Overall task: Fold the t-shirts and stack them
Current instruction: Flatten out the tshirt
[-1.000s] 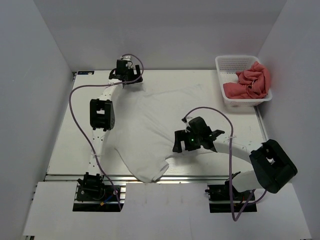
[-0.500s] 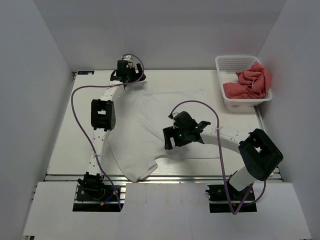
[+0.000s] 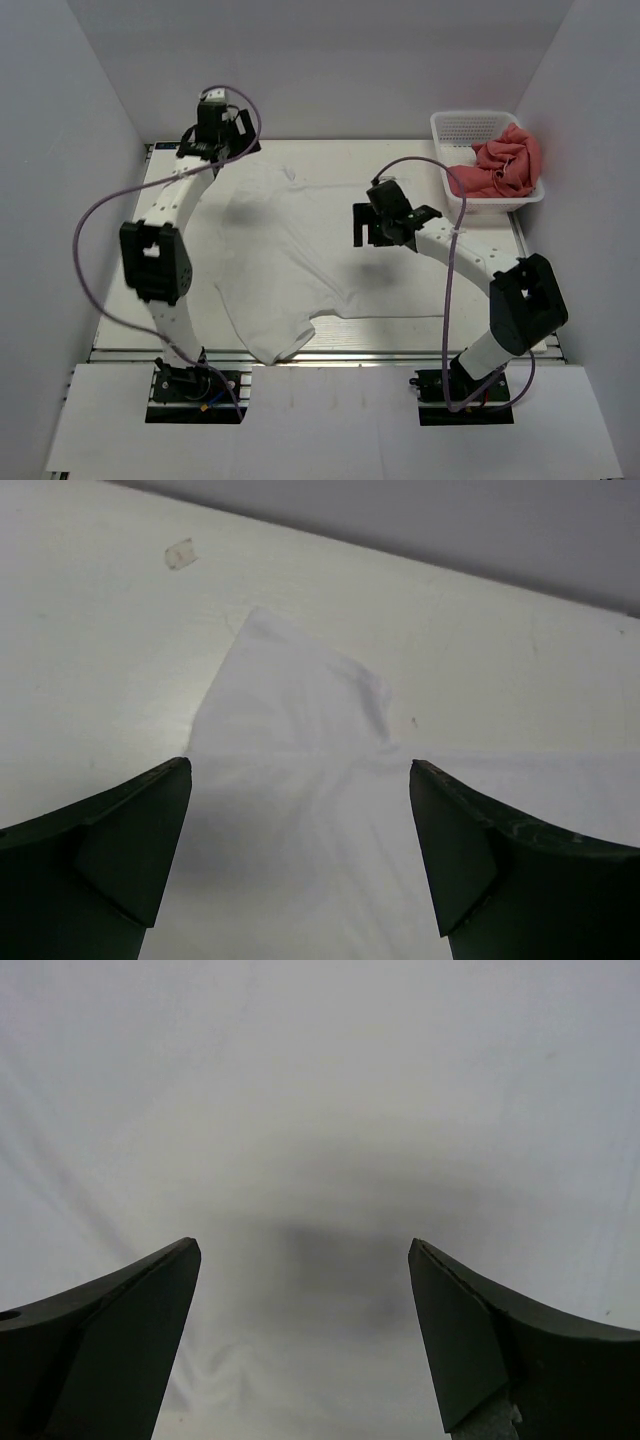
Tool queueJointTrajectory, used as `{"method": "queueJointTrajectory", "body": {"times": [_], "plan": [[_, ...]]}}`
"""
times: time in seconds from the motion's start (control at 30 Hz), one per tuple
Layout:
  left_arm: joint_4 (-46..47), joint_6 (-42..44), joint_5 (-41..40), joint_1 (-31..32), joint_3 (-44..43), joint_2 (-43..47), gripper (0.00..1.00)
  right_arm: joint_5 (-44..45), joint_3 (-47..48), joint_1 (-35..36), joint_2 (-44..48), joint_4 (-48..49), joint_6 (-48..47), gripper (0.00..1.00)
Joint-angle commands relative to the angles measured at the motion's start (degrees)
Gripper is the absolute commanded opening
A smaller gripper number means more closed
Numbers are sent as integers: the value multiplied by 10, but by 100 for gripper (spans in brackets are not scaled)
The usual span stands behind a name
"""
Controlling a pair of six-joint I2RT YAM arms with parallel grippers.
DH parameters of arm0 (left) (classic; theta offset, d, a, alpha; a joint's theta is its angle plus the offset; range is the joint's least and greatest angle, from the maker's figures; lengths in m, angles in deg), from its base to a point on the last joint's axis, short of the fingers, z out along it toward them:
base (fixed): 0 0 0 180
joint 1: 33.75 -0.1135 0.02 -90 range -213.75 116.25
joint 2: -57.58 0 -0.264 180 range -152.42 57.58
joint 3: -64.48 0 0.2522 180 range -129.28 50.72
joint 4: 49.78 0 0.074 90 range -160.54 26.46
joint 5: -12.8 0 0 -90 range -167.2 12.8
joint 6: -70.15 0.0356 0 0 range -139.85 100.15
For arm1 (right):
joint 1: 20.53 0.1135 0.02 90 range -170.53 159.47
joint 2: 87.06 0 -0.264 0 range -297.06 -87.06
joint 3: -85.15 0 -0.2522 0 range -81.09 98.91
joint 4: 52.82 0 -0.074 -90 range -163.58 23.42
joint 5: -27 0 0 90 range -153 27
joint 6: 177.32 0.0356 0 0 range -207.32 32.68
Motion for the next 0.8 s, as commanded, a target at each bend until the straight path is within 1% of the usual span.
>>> {"method": "queueJointTrajectory", "body": {"times": [0.0,0.03,0.07,0.1,0.23,0.33,0.47,0.5,0.57,0.63,0.67,0.7,0.73,0.77], "plan": [[2,-11,-24,3,185,129,100,34,36,-43,-34,-16,3,90],[25,-17,-5,3,279,155,100,35,38,-49,-38,-15,-10,90],[63,-17,1,3,318,178,100,31,43,-64,-48,-12,-12,90],[72,-27,9,3,373,209,100,27,50,-80,-58,-14,-15,90],[89,-43,19,8,446,246,100,-2,61,-118,-97,2,-28,90],[110,-49,31,8,480,246,100,-16,50,-139,-114,13,-27,90],[89,-54,7,8,454,187,100,-29,36,-162,-128,27,-25,90],[67,-54,-8,8,430,148,100,-39,36,-166,-130,27,-25,90],[52,-59,-19,8,409,111,100,-46,36,-175,-145,34,-27,90],[52,-59,-24,0,386,82,100,-62,42,-179,-155,35,-34,90],[52,-59,-24,0,377,51,100,-64,51,-185,-177,35,-36,90],[52,-59,-24,-7,350,34,100,-69,61,-186,-185,35,-39,90],[29,-59,-38,-7,331,-1,100,-66,75,-194,-204,37,-38,90],[21,-59,-44,-7,311,-1,100,-63,83,-195,-214,35,-38,90]]}}
